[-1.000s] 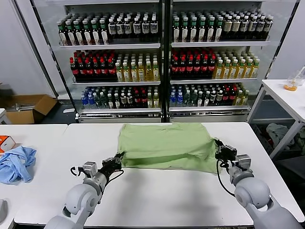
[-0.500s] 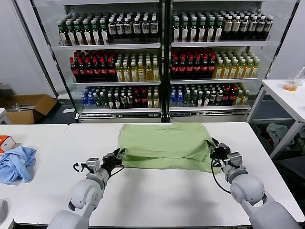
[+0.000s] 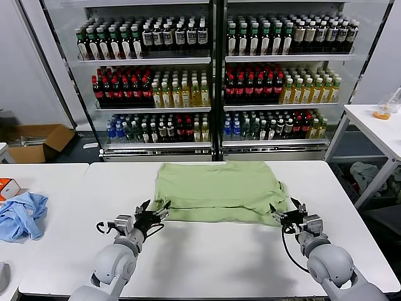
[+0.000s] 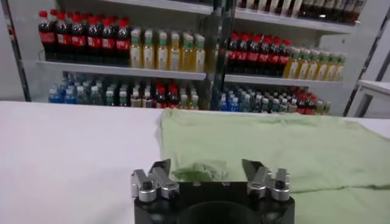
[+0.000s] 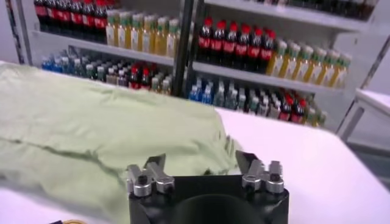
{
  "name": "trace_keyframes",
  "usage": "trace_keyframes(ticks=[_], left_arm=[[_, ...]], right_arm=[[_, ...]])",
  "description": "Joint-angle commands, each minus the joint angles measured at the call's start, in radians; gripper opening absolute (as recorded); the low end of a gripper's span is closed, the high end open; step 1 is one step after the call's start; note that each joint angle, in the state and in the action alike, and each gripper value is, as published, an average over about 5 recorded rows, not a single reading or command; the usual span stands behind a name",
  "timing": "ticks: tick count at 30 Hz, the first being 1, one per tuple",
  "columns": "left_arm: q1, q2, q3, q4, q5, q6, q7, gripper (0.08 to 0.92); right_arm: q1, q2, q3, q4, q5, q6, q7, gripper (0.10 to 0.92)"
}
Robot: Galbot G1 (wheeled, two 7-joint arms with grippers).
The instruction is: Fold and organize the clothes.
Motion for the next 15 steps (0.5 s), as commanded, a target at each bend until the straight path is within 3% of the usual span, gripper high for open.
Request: trace_keyframes(ticks=[1,6,15], left_arm=[[-0.01,-0.001,0.007,0.075,0.03,0.015,0.002,0.81],[-0.01,0.001,0.007,0.087,0.049,0.022,0.004,0.722],[-0.011,0.01,0.009,0.087,0.05,0.055,0.011,0.462]], right_arm=[[-0.012,0.013,-0.005,-0.033,0.036,-0.066,0.015,0.822],[-0.006,0.014,-0.016,-0.049,0.052,-0.082,0.022,0.797],[-0.005,0.009,-0.026,-0.047,0.086,-0.083,0.022,0.561]])
